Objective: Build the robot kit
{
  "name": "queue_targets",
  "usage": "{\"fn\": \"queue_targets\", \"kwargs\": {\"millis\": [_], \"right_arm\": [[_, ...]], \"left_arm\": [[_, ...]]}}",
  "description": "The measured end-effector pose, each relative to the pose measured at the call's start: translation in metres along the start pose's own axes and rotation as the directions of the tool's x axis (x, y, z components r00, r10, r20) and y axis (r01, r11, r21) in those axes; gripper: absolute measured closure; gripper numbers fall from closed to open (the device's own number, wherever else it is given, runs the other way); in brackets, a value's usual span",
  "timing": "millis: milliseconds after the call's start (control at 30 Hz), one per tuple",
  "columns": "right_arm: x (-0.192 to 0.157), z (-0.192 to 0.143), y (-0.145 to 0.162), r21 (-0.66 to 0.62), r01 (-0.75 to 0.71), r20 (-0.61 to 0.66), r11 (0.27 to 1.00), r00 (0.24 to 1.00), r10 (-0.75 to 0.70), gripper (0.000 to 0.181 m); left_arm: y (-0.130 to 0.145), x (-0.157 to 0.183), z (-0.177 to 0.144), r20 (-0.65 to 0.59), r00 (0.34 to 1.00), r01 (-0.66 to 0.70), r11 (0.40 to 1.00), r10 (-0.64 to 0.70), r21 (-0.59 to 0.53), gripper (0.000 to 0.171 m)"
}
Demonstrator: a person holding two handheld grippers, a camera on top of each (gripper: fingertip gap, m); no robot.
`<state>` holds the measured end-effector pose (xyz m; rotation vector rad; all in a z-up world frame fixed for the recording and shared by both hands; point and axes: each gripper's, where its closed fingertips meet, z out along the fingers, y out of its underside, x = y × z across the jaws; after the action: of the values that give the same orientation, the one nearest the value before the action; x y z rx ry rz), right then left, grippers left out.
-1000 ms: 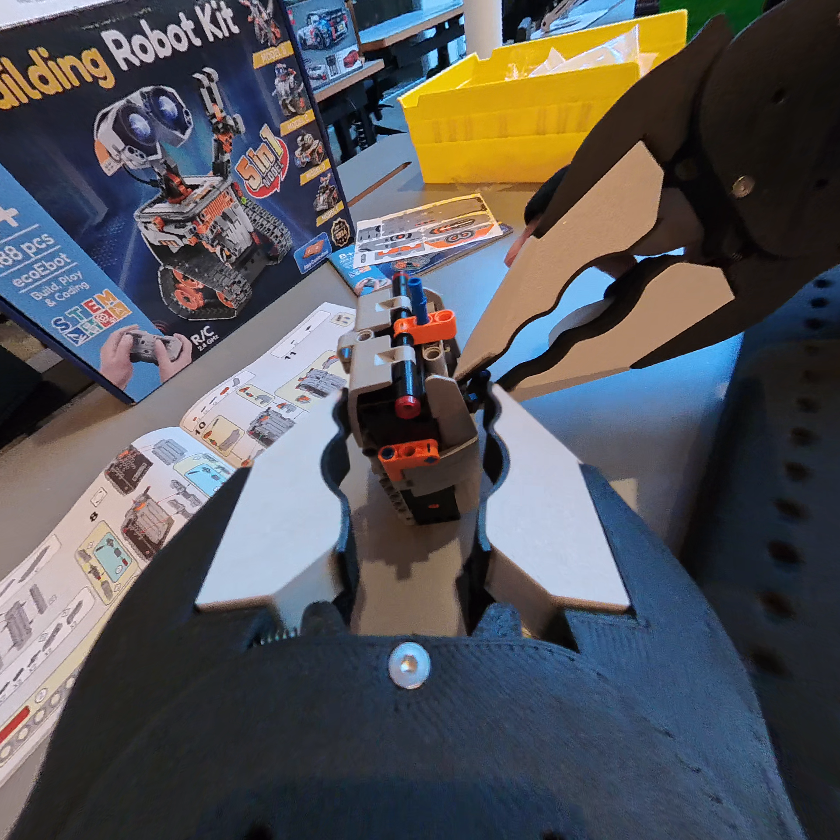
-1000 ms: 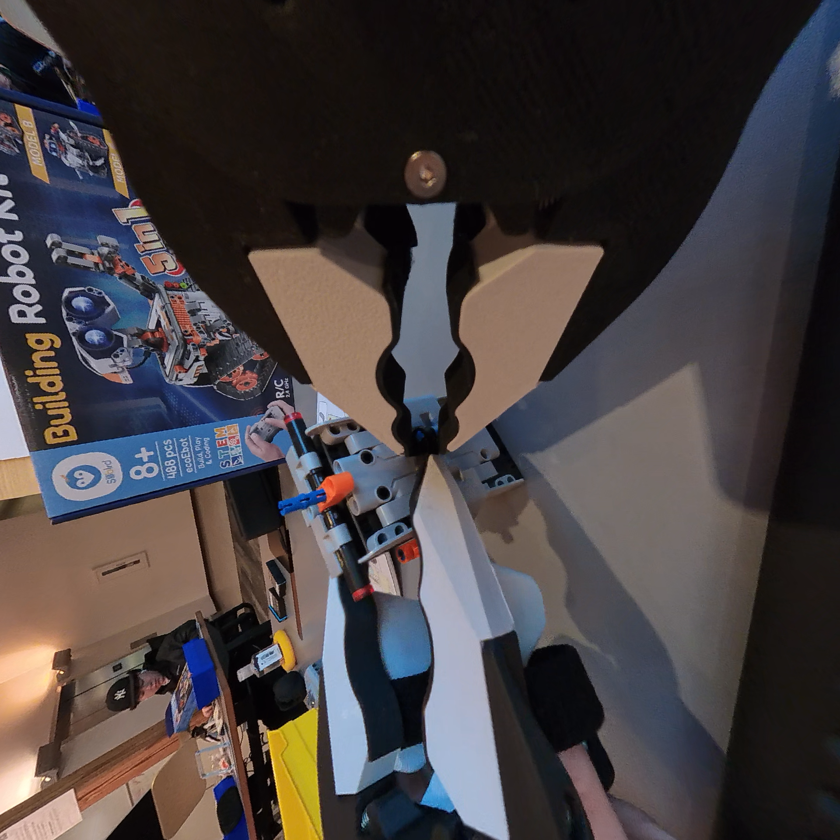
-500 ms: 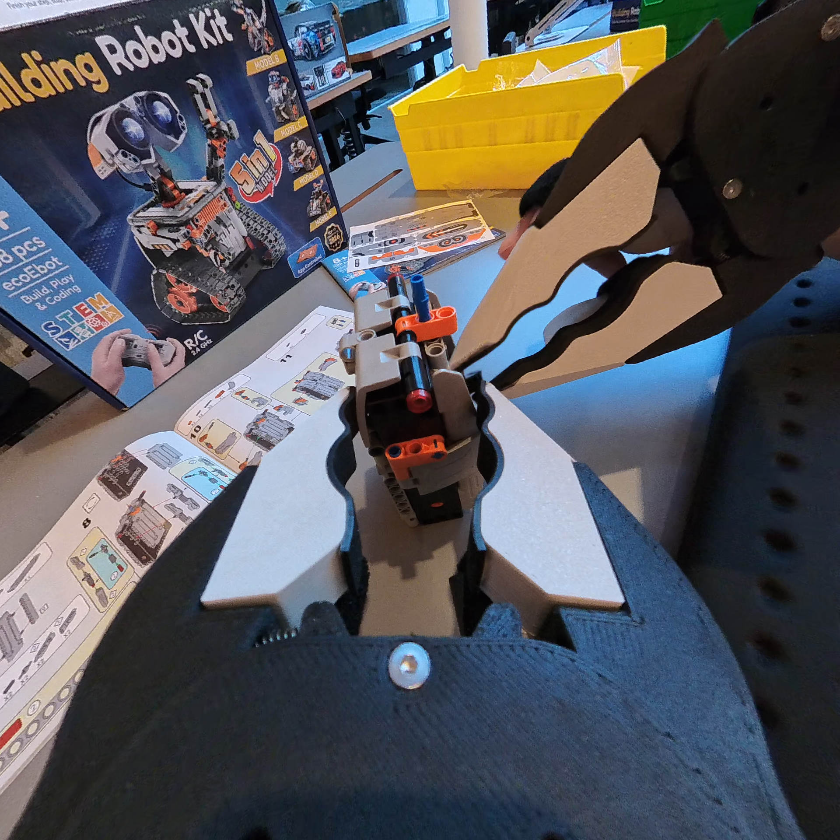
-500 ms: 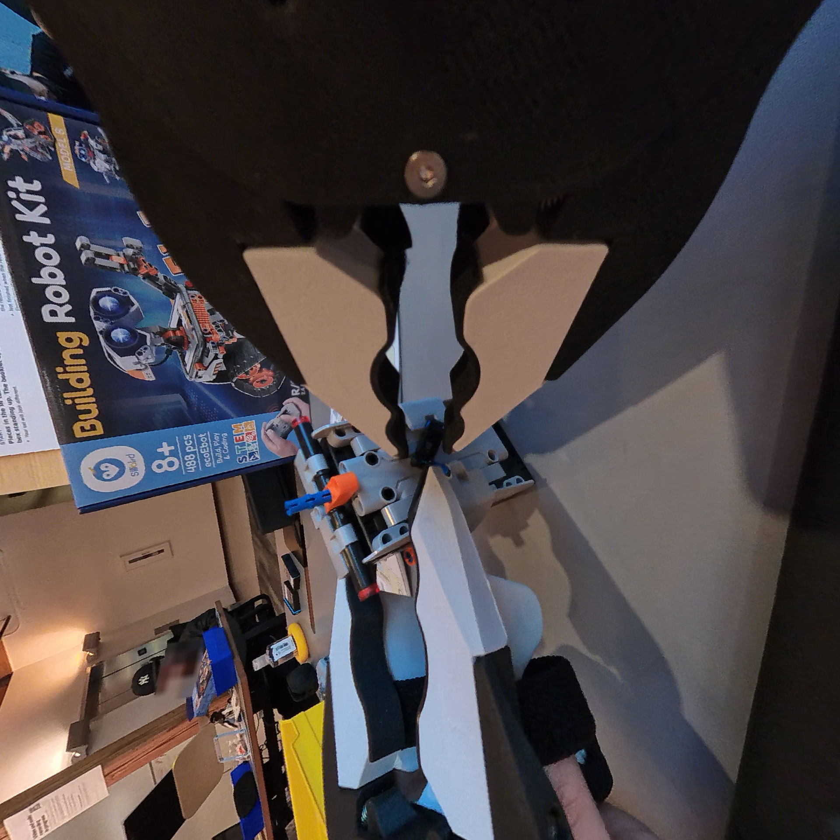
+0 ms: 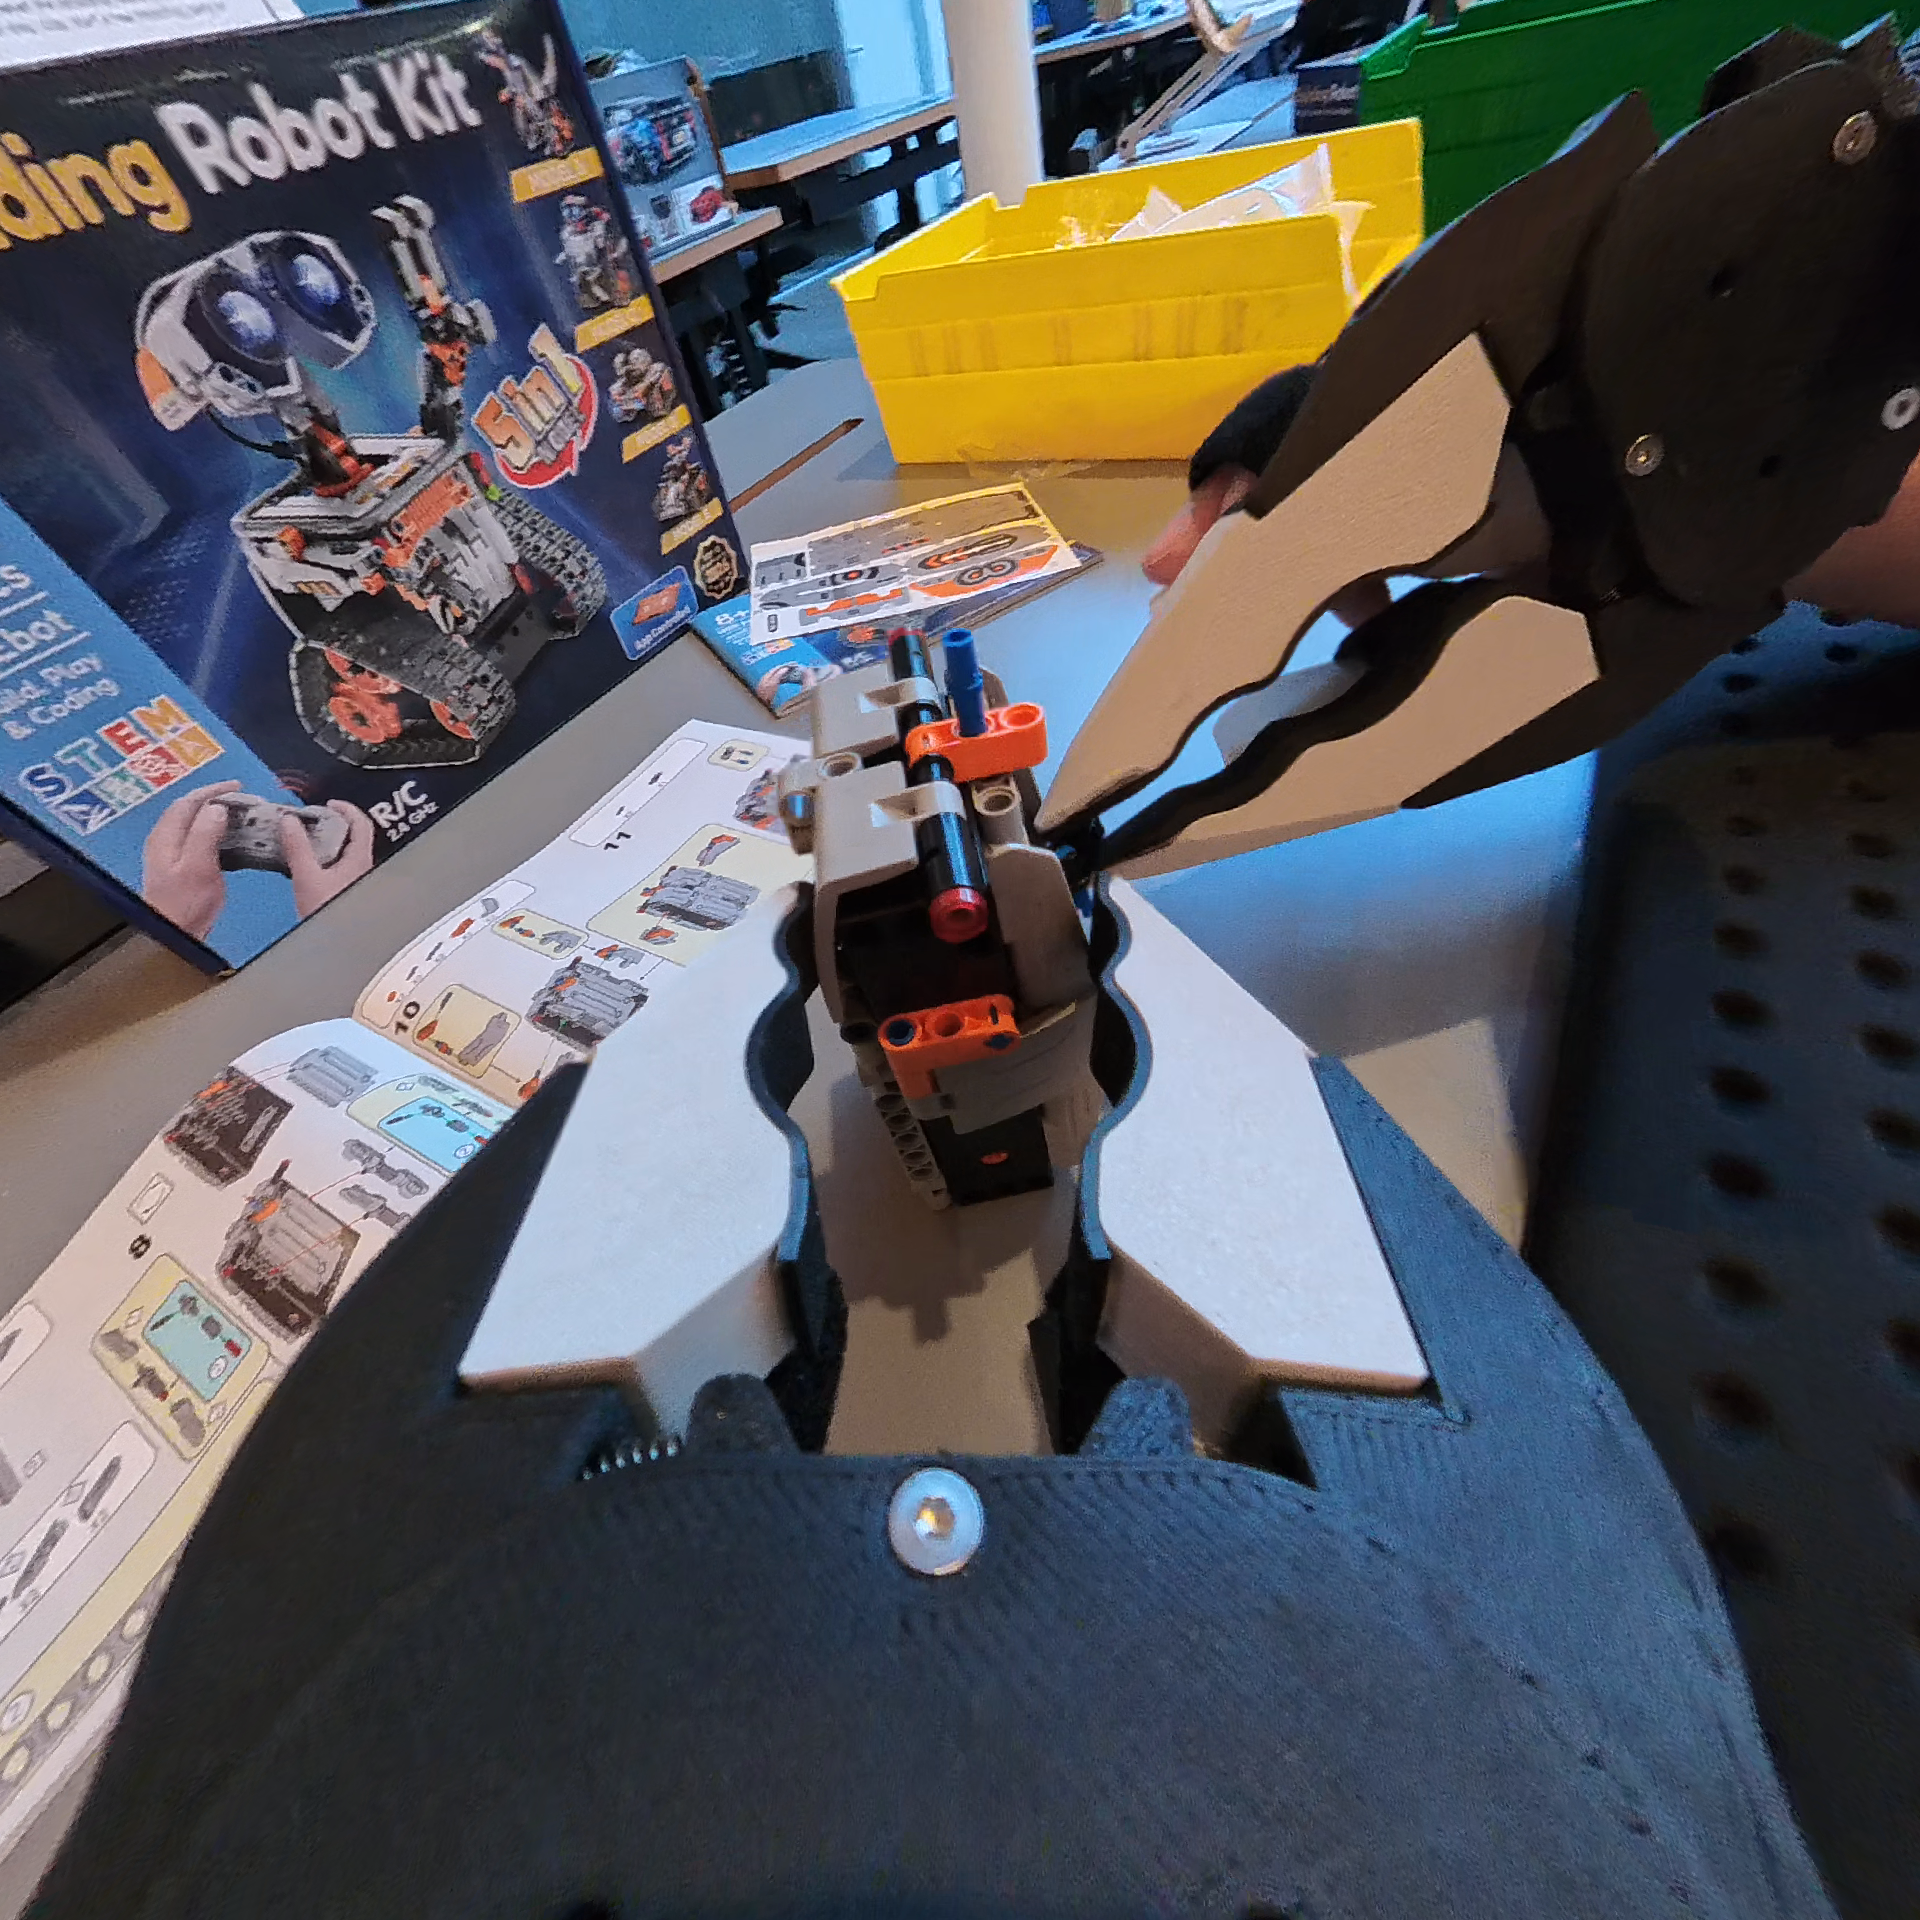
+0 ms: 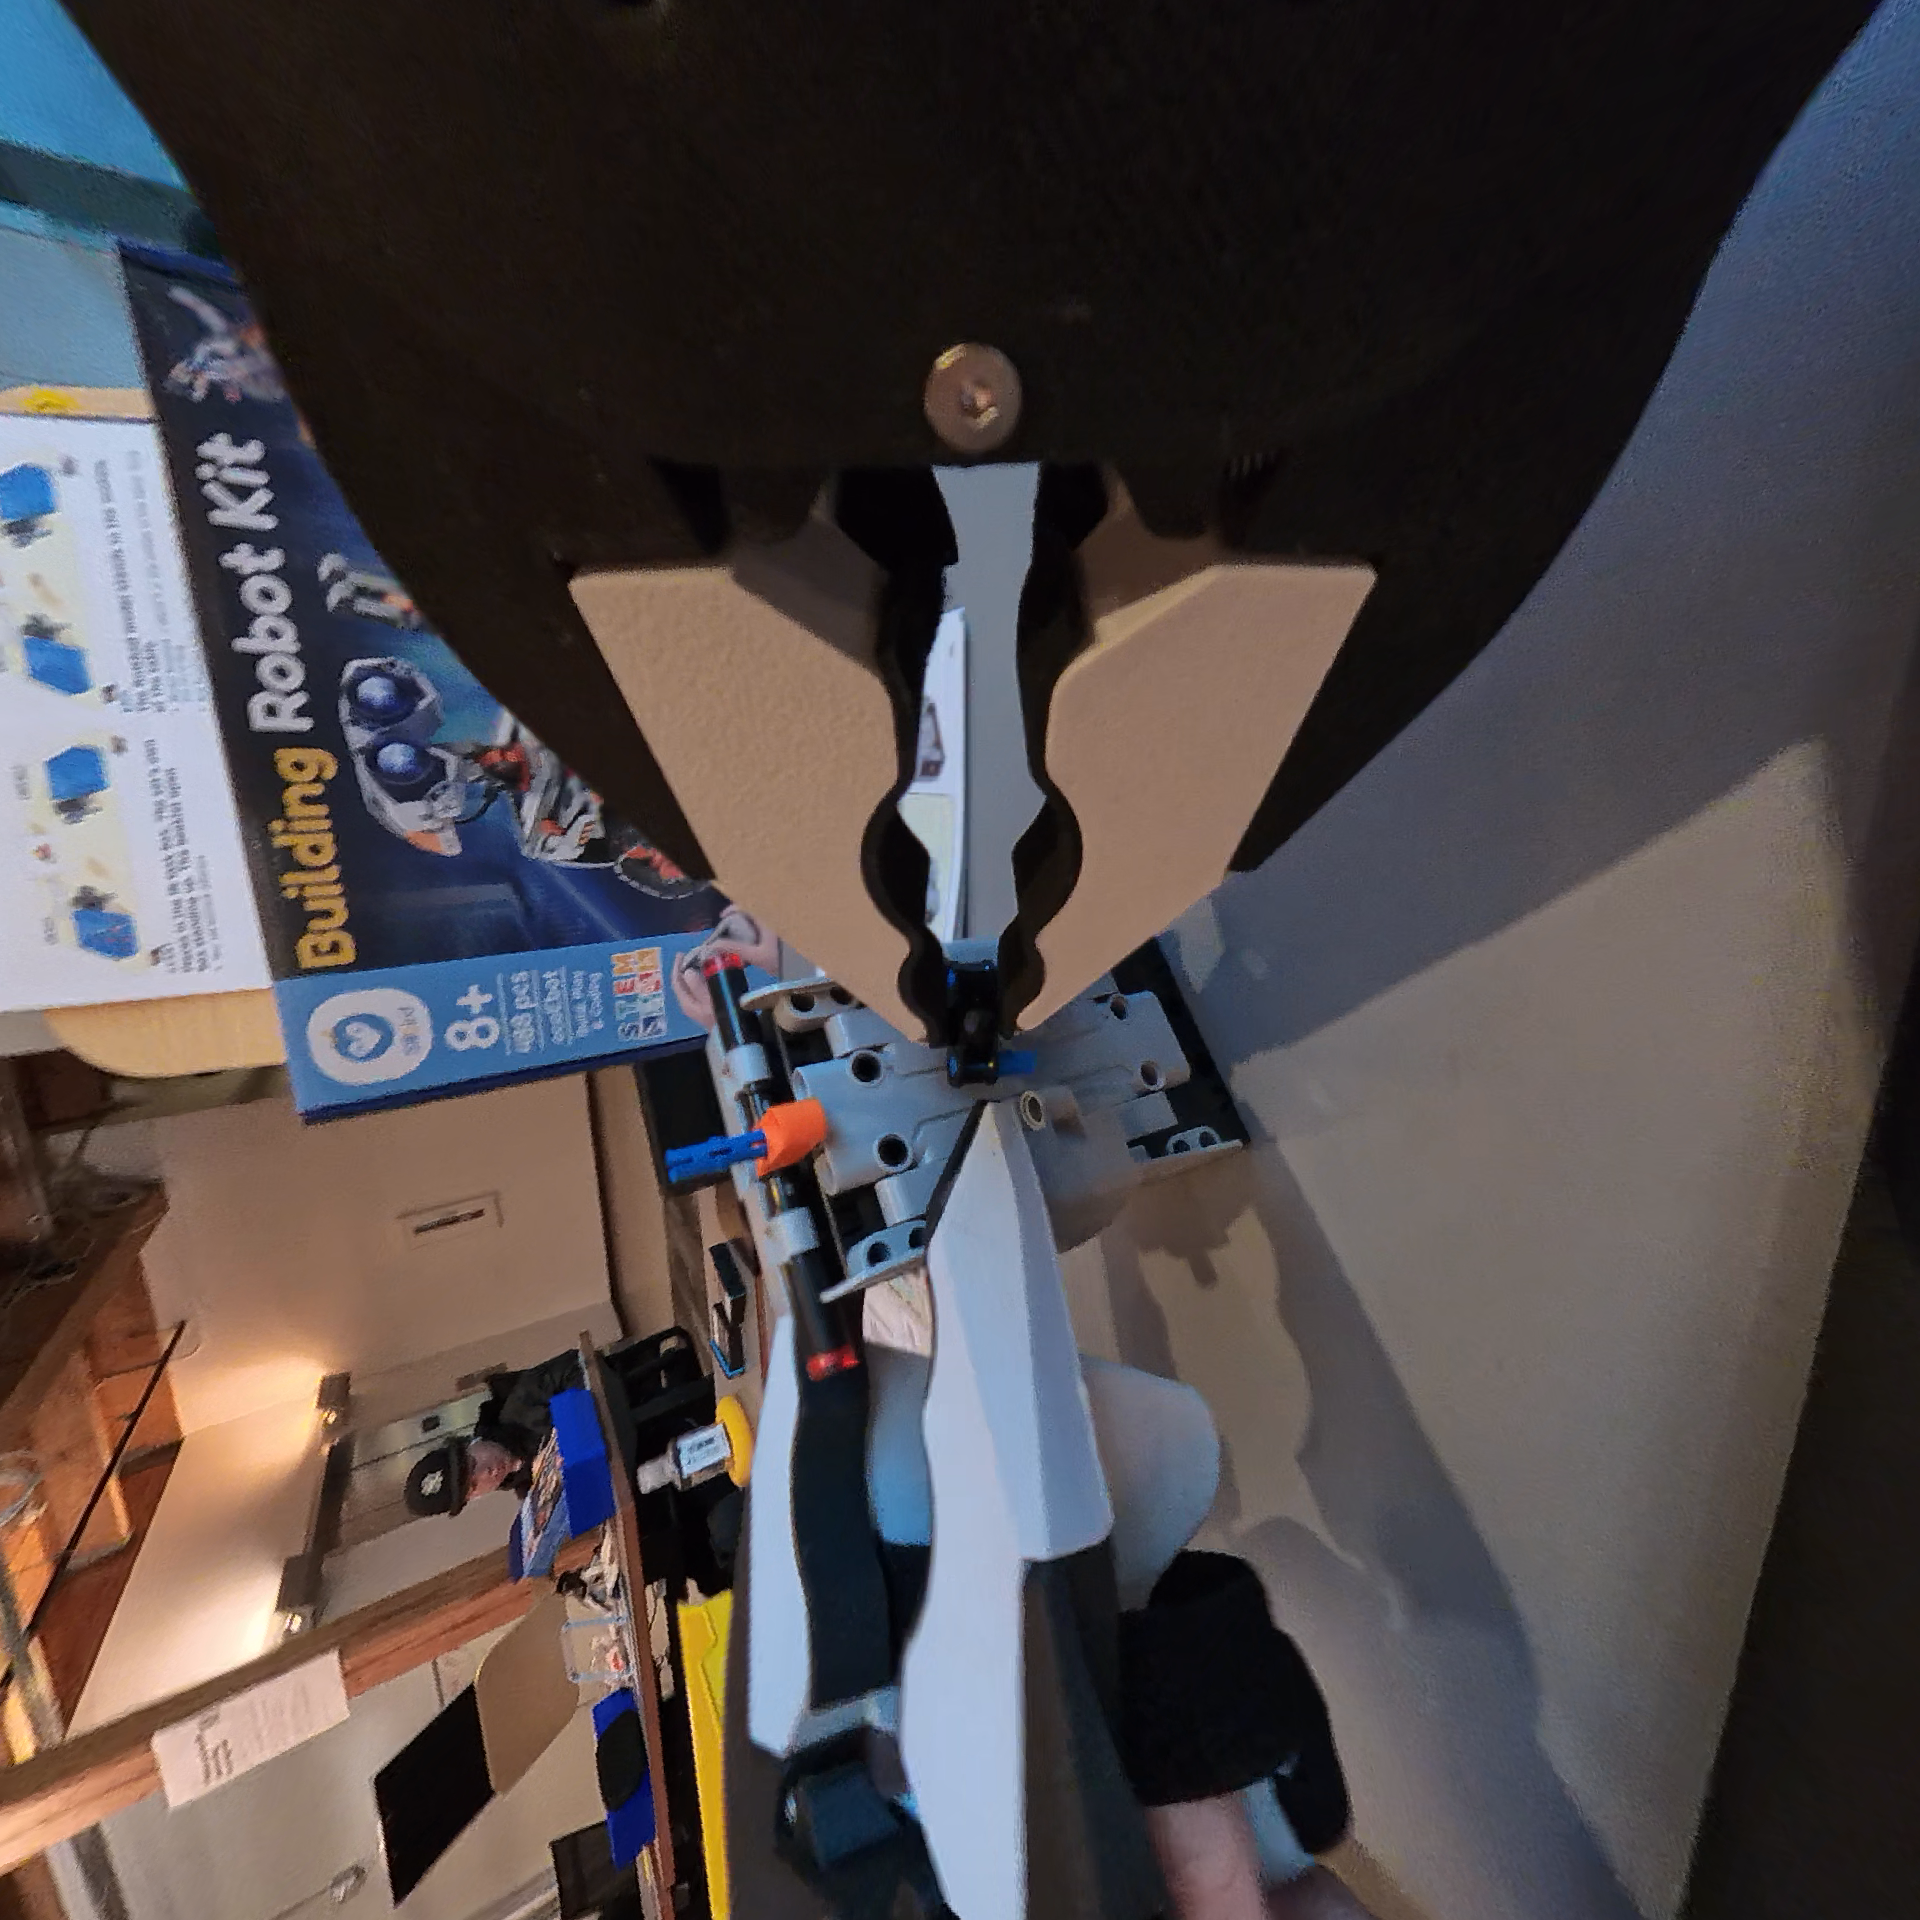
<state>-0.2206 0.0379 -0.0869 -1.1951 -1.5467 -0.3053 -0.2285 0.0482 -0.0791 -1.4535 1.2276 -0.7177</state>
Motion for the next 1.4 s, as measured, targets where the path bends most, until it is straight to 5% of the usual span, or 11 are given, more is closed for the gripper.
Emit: {"fn": "queue_targets", "kwargs": {"millis": [300,767,1400], "right_arm": [[0.003,-0.003,-0.014,0.095,0.186,-0.083,0.978,0.980,-0.178,0.173],[-0.002,0.006,-0.014,0.076,0.303,-0.123,0.950,0.948,-0.293,0.173],[0.003,0.008,-0.012,-0.131,0.387,-0.338,0.913,0.848,-0.408,0.175]], "left_arm": [[-0.004,0.002,-0.006,-0.166,0.982,0.102,0.994,-0.095,0.035,0.122],[-0.003,0.002,-0.005,-0.182,0.981,0.076,0.996,-0.068,0.039,0.122],[0.001,0.001,-0.003,-0.158,0.986,0.052,0.998,-0.045,0.039,0.121]]}}
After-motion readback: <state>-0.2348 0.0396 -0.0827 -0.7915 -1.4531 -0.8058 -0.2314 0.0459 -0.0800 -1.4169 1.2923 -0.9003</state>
